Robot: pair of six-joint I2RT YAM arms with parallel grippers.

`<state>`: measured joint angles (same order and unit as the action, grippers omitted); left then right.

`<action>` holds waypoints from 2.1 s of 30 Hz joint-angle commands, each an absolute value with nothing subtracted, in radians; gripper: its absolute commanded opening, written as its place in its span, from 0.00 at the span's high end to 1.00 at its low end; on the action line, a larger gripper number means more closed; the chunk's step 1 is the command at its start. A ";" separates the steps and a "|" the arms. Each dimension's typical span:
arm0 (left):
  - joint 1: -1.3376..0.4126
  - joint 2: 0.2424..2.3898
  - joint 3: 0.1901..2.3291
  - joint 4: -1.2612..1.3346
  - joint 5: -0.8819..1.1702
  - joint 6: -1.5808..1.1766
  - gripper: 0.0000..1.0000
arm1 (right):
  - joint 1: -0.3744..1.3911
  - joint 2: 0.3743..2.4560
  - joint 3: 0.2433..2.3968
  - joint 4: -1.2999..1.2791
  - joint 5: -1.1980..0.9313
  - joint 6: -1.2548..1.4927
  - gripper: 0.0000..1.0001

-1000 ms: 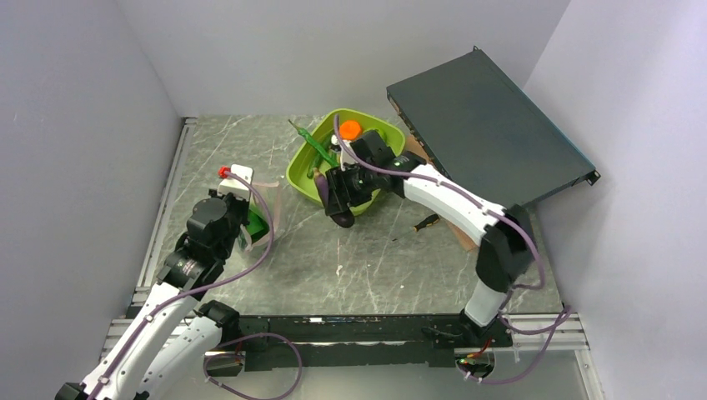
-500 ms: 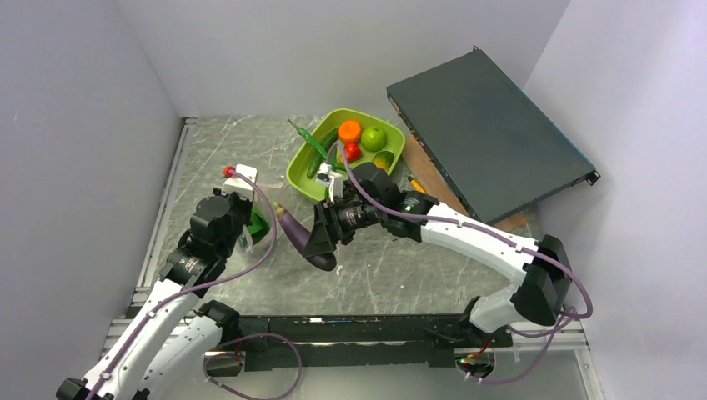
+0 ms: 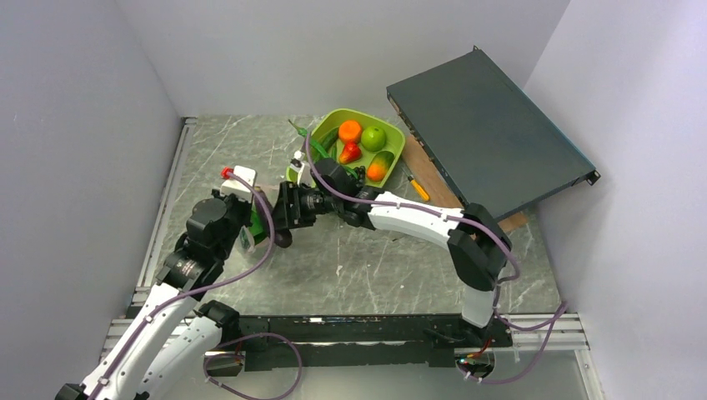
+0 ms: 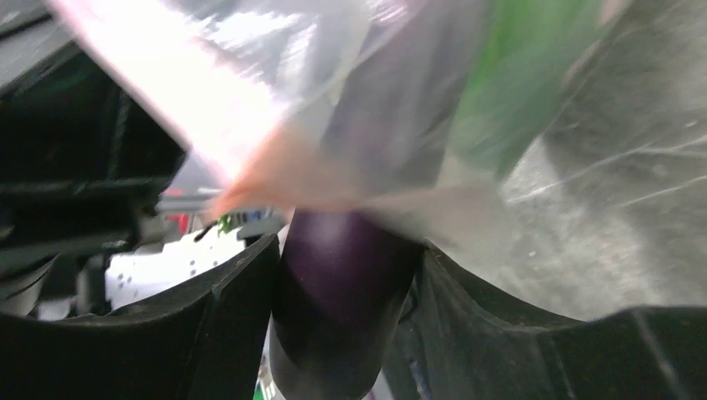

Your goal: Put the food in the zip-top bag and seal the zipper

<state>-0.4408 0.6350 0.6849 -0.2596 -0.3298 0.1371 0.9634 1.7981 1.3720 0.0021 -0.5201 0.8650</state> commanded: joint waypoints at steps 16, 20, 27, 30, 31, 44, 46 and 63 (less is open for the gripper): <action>-0.439 0.612 0.721 -0.226 -0.322 0.138 1.00 | 1.077 1.705 1.397 -0.136 -0.154 0.642 0.19; -0.440 0.613 0.719 -0.224 -0.320 0.137 1.00 | 1.101 1.726 1.400 -0.144 -0.118 0.622 0.26; -0.440 0.615 0.721 -0.223 -0.317 0.137 1.00 | 1.132 1.749 1.411 -0.169 -0.001 0.581 0.27; -0.440 0.615 0.721 -0.224 -0.318 0.138 1.00 | 1.137 1.760 1.401 -0.137 0.024 0.586 0.40; -0.440 0.615 0.720 -0.224 -0.319 0.137 1.00 | 1.137 1.763 1.398 -0.126 0.021 0.591 0.48; -0.440 0.614 0.722 -0.227 -0.312 0.132 1.00 | 1.128 1.966 1.570 0.153 0.066 0.638 0.65; -0.439 0.609 0.718 -0.231 -0.321 0.130 1.00 | 1.126 2.002 1.622 0.180 0.050 0.658 0.65; -0.440 0.608 0.720 -0.224 -0.330 0.134 1.00 | 1.178 1.736 1.312 0.005 0.041 0.485 0.30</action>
<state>-0.4408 0.6170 0.6849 -0.2604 -0.3336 0.1371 1.1568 1.7462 1.3323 0.0444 0.0235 0.5655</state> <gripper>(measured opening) 0.013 0.684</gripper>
